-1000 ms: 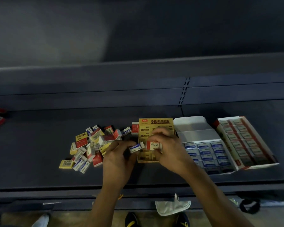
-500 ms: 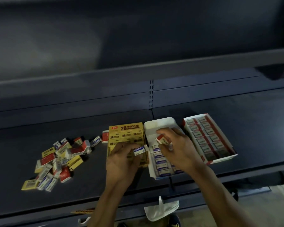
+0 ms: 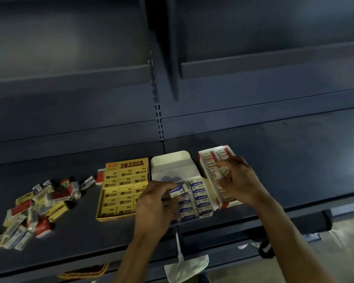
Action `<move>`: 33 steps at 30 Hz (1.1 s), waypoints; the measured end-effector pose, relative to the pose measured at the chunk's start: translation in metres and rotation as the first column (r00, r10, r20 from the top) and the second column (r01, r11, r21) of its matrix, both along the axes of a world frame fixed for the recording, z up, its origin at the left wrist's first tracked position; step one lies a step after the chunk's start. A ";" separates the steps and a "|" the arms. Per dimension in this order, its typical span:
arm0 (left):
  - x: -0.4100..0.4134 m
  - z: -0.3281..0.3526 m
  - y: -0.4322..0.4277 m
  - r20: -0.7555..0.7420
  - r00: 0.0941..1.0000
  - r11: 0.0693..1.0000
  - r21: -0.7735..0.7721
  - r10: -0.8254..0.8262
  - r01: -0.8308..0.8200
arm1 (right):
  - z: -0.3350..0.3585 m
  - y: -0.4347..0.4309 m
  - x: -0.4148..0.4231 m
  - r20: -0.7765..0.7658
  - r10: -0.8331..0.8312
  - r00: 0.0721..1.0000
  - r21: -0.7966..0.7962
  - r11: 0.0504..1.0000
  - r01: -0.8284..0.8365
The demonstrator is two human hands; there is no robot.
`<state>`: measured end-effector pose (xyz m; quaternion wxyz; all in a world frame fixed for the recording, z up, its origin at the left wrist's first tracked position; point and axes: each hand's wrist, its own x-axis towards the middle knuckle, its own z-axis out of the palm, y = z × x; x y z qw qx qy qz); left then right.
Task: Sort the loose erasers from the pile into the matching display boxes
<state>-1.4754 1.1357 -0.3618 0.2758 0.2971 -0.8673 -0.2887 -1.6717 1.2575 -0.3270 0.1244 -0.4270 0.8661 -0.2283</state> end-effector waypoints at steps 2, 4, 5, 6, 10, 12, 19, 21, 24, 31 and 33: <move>-0.003 0.000 0.004 0.022 1.000 1.000 -0.006 0.001 0.000 | -0.006 -0.001 -0.006 -0.049 0.003 0.999 0.010 1.000 -0.002; -0.005 0.001 0.007 0.036 0.999 1.000 -0.009 0.018 -0.018 | -0.012 -0.007 -0.011 -0.086 -0.008 0.996 -0.019 1.000 0.007; -0.006 0.001 0.008 0.033 0.999 1.000 -0.009 0.028 -0.028 | -0.016 -0.012 -0.013 -0.092 -0.026 0.995 -0.042 0.999 0.022; -0.007 0.001 0.009 0.029 0.999 0.999 -0.010 0.036 -0.035 | -0.019 -0.017 -0.015 -0.094 -0.047 0.994 -0.065 0.997 0.041; -0.008 0.001 0.010 0.031 0.998 0.998 -0.028 0.061 -0.060 | -0.029 -0.040 -0.023 -0.097 -0.100 0.990 -0.061 0.994 0.095; -0.007 0.000 0.010 0.047 0.996 0.997 -0.025 0.078 -0.077 | -0.031 -0.047 -0.025 -0.100 -0.103 0.990 -0.055 0.994 0.098; 0.000 -0.003 0.007 0.076 0.992 0.995 -0.014 0.104 -0.103 | -0.030 -0.051 -0.028 -0.078 -0.115 0.990 -0.132 0.986 0.104; 0.000 -0.003 0.007 0.082 0.991 0.994 -0.009 0.105 -0.105 | -0.033 -0.052 -0.032 -0.075 -0.106 0.992 -0.136 0.986 0.095; -0.002 -0.002 0.007 0.093 0.990 0.994 -0.021 0.106 -0.104 | -0.037 -0.054 -0.036 -0.069 -0.125 0.990 -0.148 0.982 0.114; -0.004 0.000 0.005 0.046 0.995 0.994 -0.052 0.094 -0.091 | -0.023 -0.050 -0.019 -0.077 -0.144 0.986 -0.142 0.981 0.133; -0.003 0.001 0.004 0.031 0.995 0.993 -0.058 0.100 -0.098 | -0.013 -0.049 -0.004 -0.050 -0.110 0.993 -0.172 0.980 0.100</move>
